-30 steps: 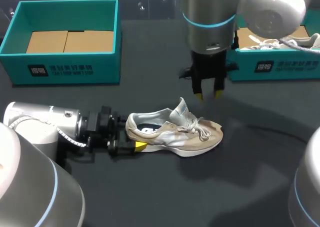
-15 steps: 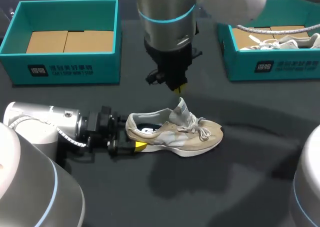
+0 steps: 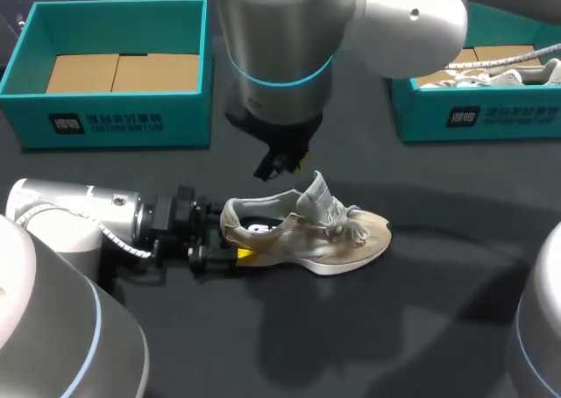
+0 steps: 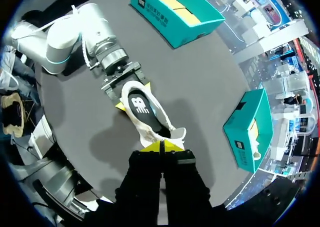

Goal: Take the shoe out of the shoebox, open the shoe tongue, remove and reinsert the insole, then place the shoe into the shoebox

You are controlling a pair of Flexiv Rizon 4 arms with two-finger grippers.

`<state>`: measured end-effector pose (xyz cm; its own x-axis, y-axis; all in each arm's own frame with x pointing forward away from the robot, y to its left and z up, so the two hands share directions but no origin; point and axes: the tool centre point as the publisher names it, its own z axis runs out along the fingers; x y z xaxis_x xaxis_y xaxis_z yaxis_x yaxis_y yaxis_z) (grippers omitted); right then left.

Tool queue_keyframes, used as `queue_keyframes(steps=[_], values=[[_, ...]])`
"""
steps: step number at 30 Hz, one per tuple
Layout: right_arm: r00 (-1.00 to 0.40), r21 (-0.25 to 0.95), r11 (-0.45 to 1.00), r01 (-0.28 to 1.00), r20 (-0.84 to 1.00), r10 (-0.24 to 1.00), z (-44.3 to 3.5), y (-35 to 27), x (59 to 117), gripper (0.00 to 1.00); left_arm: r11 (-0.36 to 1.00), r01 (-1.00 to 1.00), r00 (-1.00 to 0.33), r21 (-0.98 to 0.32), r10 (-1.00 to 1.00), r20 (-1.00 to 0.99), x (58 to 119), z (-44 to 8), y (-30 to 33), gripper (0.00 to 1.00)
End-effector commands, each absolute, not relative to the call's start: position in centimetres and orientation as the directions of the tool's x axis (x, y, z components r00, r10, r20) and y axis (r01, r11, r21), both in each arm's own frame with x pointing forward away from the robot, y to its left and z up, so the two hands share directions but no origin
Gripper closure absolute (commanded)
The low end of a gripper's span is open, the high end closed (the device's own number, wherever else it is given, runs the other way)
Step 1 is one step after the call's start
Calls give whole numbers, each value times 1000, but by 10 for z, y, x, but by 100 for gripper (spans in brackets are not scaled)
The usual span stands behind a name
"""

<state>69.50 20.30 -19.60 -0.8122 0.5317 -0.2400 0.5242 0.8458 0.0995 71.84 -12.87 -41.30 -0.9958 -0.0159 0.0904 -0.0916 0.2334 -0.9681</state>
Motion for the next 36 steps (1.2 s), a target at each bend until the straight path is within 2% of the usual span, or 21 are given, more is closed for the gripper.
queue_keyframes(steps=[1,6,18,25,36], values=[[-859,79,890,448,-238,454,-219,223,694,100,233,-92,-996,-968,-19,90,715,-417,-128,100],[-920,52,939,339,-191,343,-243,238,698,100,233,-92,-996,-968,-19,90,715,-417,-128,100],[-920,52,939,339,-191,343,-243,238,698,100,233,-92,-996,-968,-19,90,715,-417,-128,100],[-961,52,976,210,-172,216,-281,241,705,100,233,-92,-996,-968,-19,90,715,-417,-128,100],[-961,52,976,210,-172,216,-281,241,705,100,233,-92,-996,-968,-19,90,715,-417,-128,100]])
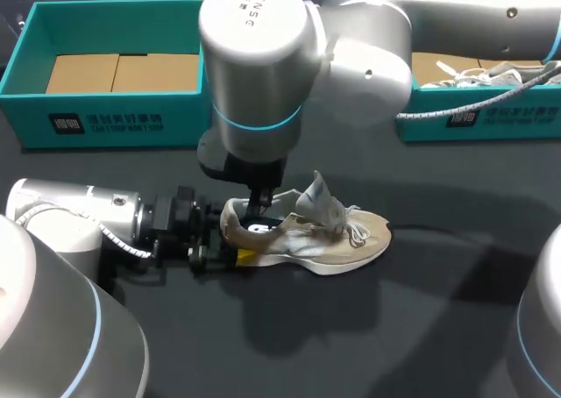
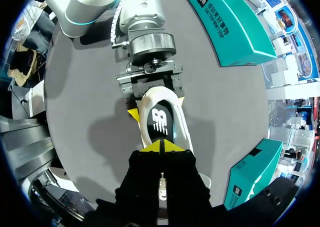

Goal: Take the shoe out of the shoebox, open the shoe tongue, remove and reinsert the insole, then place the shoe into the shoebox

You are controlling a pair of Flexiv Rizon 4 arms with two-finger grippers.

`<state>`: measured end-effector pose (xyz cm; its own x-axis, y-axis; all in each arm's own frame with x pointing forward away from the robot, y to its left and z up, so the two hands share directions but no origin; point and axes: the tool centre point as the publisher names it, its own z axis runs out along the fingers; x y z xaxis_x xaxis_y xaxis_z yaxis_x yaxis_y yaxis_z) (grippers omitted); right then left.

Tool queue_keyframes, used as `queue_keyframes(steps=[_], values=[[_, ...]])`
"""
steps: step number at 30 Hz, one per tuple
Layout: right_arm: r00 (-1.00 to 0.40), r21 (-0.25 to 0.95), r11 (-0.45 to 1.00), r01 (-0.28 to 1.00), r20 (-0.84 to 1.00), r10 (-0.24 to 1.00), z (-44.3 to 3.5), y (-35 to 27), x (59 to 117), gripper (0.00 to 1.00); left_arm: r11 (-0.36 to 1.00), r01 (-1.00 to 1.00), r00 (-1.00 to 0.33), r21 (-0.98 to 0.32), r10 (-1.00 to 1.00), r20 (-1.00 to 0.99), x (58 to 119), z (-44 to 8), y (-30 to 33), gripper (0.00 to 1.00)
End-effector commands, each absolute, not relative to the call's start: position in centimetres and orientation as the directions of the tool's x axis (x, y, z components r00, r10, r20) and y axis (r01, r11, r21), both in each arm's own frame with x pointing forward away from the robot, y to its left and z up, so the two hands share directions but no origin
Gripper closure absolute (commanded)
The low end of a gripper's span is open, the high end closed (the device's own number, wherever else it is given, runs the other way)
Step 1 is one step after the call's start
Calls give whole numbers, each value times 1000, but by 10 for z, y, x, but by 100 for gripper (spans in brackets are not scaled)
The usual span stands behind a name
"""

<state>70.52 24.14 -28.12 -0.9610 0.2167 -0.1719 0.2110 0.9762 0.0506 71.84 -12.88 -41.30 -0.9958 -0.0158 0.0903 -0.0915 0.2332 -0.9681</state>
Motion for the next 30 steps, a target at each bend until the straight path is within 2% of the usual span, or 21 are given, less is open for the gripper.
queue_keyframes(steps=[1,30], values=[[-965,54,979,198,-167,205,-287,242,707,100,233,-92,-996,-968,-19,90,715,-417,-128,100],[-988,6,996,93,-122,93,-363,249,733,100,233,-92,-996,-968,-19,90,715,-417,-128,100]])
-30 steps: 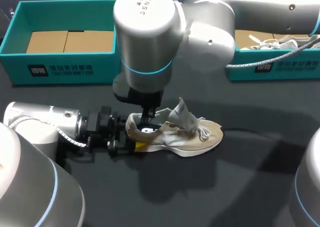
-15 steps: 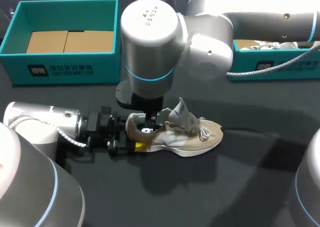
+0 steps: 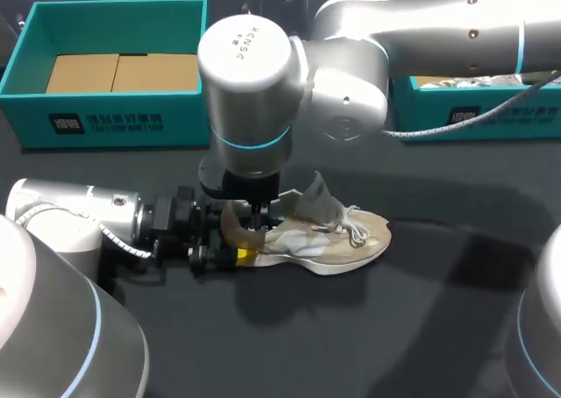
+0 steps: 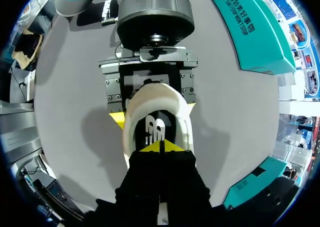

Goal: Take the shoe out of the shoebox, open the shoe tongue, remove and reinsert the insole, then place the shoe into the shoebox

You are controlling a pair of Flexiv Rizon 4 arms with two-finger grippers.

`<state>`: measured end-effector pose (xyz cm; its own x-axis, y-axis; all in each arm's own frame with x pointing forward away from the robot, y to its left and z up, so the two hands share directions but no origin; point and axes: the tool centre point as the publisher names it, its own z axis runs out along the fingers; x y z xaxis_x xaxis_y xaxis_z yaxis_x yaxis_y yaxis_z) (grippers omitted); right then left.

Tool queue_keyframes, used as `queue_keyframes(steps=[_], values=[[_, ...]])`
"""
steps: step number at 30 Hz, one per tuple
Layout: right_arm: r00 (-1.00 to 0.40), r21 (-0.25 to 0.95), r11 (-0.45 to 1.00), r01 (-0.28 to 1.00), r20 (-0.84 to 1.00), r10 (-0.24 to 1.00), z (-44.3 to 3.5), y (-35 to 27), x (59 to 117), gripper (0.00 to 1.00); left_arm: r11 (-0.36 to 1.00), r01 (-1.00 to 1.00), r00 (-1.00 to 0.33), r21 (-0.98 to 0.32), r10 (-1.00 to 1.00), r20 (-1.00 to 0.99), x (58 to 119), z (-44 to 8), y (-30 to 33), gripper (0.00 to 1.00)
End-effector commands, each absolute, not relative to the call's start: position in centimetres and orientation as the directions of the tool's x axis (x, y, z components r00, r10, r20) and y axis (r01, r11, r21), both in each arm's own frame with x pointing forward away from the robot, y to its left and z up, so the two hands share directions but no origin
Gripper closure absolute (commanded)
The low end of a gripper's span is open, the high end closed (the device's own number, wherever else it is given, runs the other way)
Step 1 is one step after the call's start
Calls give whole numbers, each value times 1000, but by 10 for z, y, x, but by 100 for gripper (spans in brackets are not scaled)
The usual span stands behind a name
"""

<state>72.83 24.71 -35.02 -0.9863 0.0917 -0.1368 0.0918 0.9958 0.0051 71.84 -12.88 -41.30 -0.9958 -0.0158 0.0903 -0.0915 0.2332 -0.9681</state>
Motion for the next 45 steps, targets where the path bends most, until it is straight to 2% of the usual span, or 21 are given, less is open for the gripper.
queue_keyframes(steps=[1,23,24,28,31,45], values=[[-989,8,995,95,-115,96,-365,247,733,100,233,-92,-996,-968,-19,90,715,-417,-128,100],[-971,19,979,201,-130,202,-374,195,734,100,233,-92,-996,-968,-19,90,715,-417,-128,100],[-970,19,979,204,-129,205,-375,194,735,97,233,-92,-996,-968,-19,90,715,-417,-128,100],[-970,17,977,212,-119,213,-379,191,738,75,233,-92,-996,-968,-19,90,715,-417,-128,100],[-970,15,975,220,-104,221,-384,189,740,67,233,-92,-996,-968,-19,90,715,-417,-128,100],[-973,-8,974,225,46,225,-423,183,734,59,233,-92,-996,-968,-19,90,715,-417,-128,100]])
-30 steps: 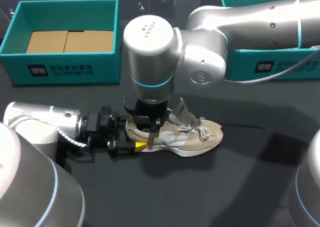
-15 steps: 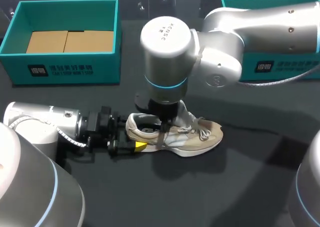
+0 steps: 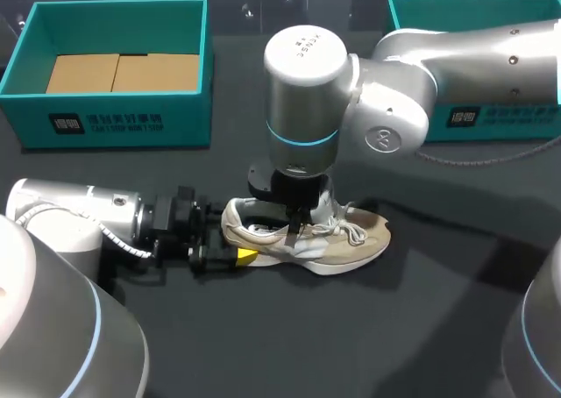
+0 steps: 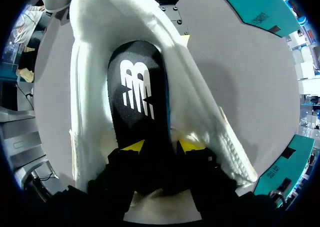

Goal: Take the shoe out of the shoebox, open the shoe tongue, remove and reinsert the insole, then place the shoe into the shoebox

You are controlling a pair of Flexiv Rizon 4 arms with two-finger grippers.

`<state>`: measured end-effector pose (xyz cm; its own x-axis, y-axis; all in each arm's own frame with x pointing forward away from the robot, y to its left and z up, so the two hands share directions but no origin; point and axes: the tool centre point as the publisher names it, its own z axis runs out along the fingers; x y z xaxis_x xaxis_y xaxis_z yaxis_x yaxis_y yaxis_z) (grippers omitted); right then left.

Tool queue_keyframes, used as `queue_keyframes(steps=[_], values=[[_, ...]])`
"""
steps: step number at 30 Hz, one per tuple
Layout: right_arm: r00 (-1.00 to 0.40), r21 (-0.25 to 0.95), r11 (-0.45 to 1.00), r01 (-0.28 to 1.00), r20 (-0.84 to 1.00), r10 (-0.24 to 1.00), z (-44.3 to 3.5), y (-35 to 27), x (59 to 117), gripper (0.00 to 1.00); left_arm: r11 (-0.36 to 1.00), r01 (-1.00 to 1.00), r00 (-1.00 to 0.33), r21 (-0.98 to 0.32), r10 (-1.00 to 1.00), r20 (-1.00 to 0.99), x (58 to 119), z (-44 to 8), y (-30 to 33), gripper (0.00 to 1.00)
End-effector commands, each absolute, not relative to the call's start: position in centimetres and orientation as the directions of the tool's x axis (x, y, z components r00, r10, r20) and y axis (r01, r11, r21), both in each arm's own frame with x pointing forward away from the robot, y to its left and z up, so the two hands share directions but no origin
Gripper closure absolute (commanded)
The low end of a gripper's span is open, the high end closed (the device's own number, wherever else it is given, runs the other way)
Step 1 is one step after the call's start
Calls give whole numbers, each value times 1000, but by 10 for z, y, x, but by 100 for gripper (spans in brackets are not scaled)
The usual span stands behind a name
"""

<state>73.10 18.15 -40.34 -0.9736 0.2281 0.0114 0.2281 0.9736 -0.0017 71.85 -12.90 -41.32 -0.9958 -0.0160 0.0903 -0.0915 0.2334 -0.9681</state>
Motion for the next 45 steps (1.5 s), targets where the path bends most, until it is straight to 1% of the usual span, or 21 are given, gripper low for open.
queue_keyframes(steps=[1,6,7,10,11,19,23,24,26,31,33,34,36,40,45], values=[[-972,-9,974,226,57,226,-425,183,732,59,233,-92,-996,-968,-19,90,715,-417,-128,100],[-966,-15,972,233,113,233,-435,179,720,62,233,-92,-996,-968,-19,90,715,-417,-128,100],[-964,-18,971,238,120,238,-436,178,718,64,233,-92,-996,-968,-19,90,715,-417,-128,100],[-960,-17,969,248,131,248,-436,175,711,93,233,-92,-996,-968,-19,90,715,-417,-128,100],[-960,-14,969,248,132,247,-436,174,710,100,233,-92,-996,-968,-19,90,715,-417,-128,100],[-959,32,968,248,150,240,-428,170,701,100,233,-92,-996,-968,-19,90,715,-417,-128,100],[-962,102,965,243,155,226,-418,166,701,100,233,-92,-996,-968,-19,90,715,-417,-128,100],[-965,135,962,236,153,215,-413,165,702,100,233,-92,-996,-968,-19,90,715,-417,-128,100],[-965,158,959,234,156,210,-408,164,704,100,233,-92,-996,-968,-19,90,715,-417,-128,100],[-973,262,944,198,167,158,-397,164,712,100,233,-92,-996,-968,-19,90,715,-417,-128,100],[-974,262,945,194,165,155,-395,164,715,100,233,-92,-996,-968,-19,90,715,-417,-128,100],[-976,292,939,184,167,139,-393,165,716,100,233,-92,-996,-968,-19,90,715,-417,-128,100],[-977,296,938,179,166,134,-390,165,719,100,233,-92,-996,-968,-19,90,715,-417,-128,100],[-981,356,921,156,162,104,-382,165,723,100,233,-92,-996,-968,-19,90,715,-417,-128,100],[-985,396,908,133,156,76,-376,164,725,100,233,-92,-996,-968,-19,90,715,-417,-128,100]])
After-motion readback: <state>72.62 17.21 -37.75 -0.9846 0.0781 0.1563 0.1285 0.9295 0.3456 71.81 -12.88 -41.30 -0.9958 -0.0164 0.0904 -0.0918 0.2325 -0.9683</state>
